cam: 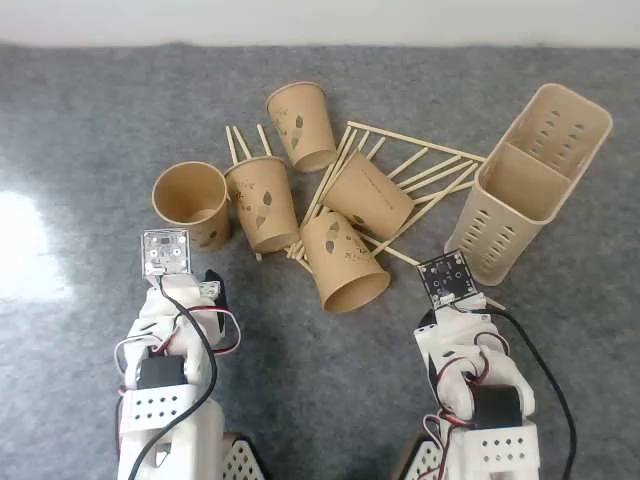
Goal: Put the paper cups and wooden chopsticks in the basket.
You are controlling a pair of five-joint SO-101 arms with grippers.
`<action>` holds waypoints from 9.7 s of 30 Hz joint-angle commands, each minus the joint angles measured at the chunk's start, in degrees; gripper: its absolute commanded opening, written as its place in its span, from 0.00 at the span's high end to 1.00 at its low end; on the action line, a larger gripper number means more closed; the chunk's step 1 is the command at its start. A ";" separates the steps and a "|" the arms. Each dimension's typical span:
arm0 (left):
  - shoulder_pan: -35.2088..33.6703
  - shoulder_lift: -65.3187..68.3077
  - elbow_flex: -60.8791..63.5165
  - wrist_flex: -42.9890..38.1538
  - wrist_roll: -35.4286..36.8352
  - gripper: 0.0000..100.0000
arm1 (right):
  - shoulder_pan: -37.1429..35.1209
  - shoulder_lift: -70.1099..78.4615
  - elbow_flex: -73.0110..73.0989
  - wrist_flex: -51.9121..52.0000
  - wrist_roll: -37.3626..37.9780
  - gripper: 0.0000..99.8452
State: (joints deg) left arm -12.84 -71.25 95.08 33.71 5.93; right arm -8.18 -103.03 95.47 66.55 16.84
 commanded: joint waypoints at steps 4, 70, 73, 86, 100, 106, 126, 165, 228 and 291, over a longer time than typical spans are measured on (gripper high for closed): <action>-0.18 -0.70 -0.40 -1.14 0.44 0.92 | -0.22 -0.04 1.05 0.40 -0.26 0.83; -0.18 -0.70 -0.40 -1.14 0.44 0.92 | -0.22 -0.04 1.05 0.40 -0.26 0.83; -0.18 -0.70 -0.40 -1.14 0.44 0.92 | -0.22 -0.04 1.05 0.40 -0.26 0.83; 2.37 -0.70 -0.40 -1.14 0.62 0.91 | -0.40 -0.04 1.05 0.40 -0.44 0.83; 2.20 -0.70 -0.40 -1.14 0.44 0.91 | -0.40 0.04 1.05 0.40 -0.35 0.83; 5.98 -0.70 -0.75 -6.59 0.44 0.91 | -0.13 -0.22 1.05 0.40 -0.26 0.83; 6.15 -0.70 -3.03 -1.85 -11.25 0.91 | 0.22 -0.31 1.05 -0.75 -0.35 0.83; 2.55 -0.53 -33.45 29.19 -6.86 0.91 | 11.21 1.98 -39.65 8.48 4.22 0.83; 7.65 -0.62 -1.98 0.00 -7.30 0.92 | 6.46 108.97 -132.04 36.53 -25.05 0.83; 7.65 -0.62 -1.89 0.00 -7.30 0.92 | 36.88 84.97 -90.90 24.92 49.93 0.99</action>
State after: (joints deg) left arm -5.45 -71.25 93.49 35.30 -1.45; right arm 25.93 -19.52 5.19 96.18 69.67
